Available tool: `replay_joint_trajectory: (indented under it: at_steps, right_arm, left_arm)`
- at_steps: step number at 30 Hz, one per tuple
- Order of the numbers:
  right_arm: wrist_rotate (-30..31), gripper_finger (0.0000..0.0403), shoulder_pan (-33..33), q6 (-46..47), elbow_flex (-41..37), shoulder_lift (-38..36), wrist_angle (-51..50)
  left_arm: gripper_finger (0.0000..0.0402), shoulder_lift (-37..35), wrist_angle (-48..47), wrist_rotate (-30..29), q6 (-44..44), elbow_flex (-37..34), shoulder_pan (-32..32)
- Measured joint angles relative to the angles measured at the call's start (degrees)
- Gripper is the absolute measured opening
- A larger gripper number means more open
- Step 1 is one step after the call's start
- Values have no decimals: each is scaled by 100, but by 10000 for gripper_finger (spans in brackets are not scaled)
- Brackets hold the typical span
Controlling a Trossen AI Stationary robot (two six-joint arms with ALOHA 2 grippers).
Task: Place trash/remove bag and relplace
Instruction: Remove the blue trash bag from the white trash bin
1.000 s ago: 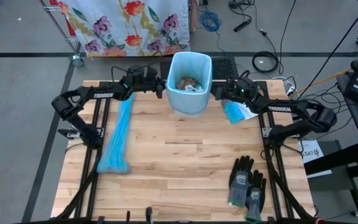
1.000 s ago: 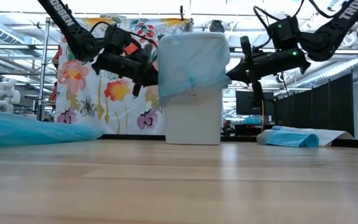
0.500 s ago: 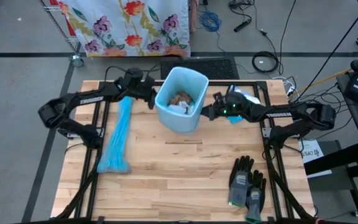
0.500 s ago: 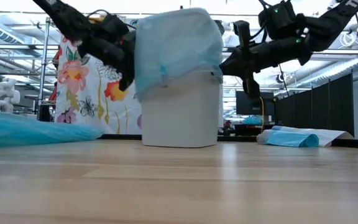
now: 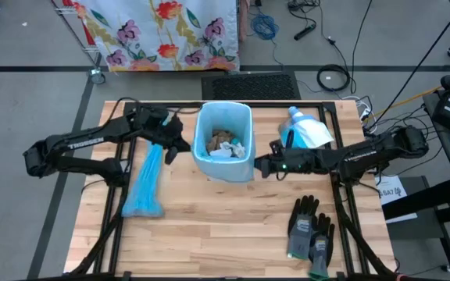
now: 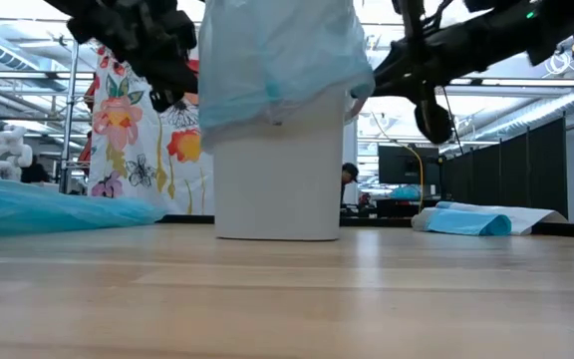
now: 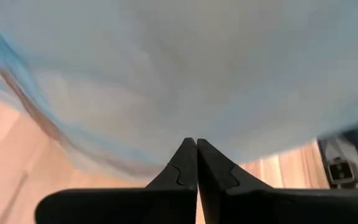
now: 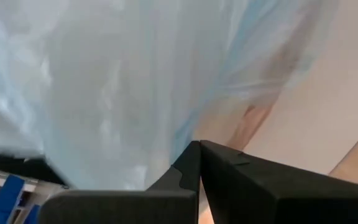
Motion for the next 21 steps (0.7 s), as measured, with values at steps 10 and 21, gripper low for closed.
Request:
replay_joint_trajectory:
  at_steps: [10,21]
  right_arm:
    - [835,0,933,180,0,-6,-416]
    - [865,0,1267,1275,-2,-806,-2751]
  left_arm:
    - [0,-269,-364,-1334,-809,0,-1221]
    - [0,-808,-481,-3312,-2521,0,-2295]
